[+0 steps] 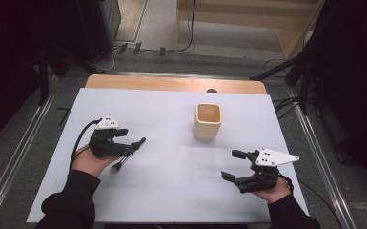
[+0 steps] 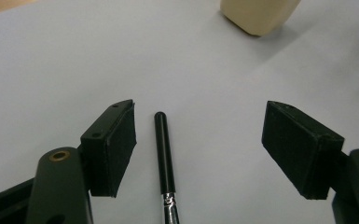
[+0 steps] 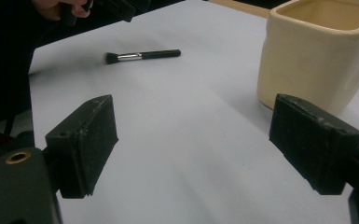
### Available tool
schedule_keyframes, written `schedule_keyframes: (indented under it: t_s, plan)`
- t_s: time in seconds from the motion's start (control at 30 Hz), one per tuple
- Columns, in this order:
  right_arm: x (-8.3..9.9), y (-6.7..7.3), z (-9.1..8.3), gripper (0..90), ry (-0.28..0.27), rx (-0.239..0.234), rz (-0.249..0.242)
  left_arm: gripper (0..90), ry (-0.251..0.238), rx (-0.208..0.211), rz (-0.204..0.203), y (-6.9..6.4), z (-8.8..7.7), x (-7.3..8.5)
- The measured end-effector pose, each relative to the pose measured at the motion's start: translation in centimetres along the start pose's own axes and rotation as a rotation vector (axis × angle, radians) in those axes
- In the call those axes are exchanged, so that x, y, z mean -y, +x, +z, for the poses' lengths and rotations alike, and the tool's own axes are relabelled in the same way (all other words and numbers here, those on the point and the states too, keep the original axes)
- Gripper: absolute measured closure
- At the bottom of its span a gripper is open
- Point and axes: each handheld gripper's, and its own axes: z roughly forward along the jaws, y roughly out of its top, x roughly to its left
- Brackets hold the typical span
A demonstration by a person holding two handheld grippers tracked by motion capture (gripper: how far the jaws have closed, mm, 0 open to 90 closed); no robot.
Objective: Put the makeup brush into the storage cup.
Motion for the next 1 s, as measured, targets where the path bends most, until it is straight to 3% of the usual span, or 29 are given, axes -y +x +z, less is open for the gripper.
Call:
schedule_keyframes:
  t_s: [0.1, 0.27, 0.37, 0.57, 0.67, 0.73, 0.97, 1.0]
  plan:
    - [0.0, 0.1, 0.0, 15.9, 0.003, -0.003, -0.002, 26.7, 0.031, -0.01, 0.005, 0.0, 0.0, -0.4]
    - [0.1, 0.0, 0.0, 15.9, 0.003, -0.001, 0.001, 26.9, 0.172, 0.002, 0.027, 0.0, 0.4, -1.3]
    - [0.1, 0.0, -0.1, 15.9, 0.001, -0.002, -0.004, 27.1, 0.201, -0.012, 0.053, -0.1, 0.3, -1.7]
    - [0.1, -0.2, -0.1, 16.0, 0.002, -0.002, 0.006, 26.6, 0.287, 0.007, 0.031, 0.4, 0.2, -2.6]
    - [0.1, -0.1, 0.0, 15.9, 0.008, -0.005, 0.0, 25.7, 0.329, 0.045, 0.005, 0.6, 0.3, -2.9]
    - [0.1, 0.0, 0.0, 15.9, 0.011, -0.004, -0.003, 25.2, 0.348, 0.022, 0.016, 0.6, 0.4, -3.0]
    - [0.1, 0.0, 0.1, 15.9, 0.016, -0.008, 0.002, 24.6, 0.396, 0.019, 0.007, 0.6, 0.4, -3.4]
    - [0.1, 0.0, 0.1, 15.9, 0.016, -0.009, 0.003, 24.6, 0.428, 0.007, 0.019, 0.5, 0.5, -3.4]
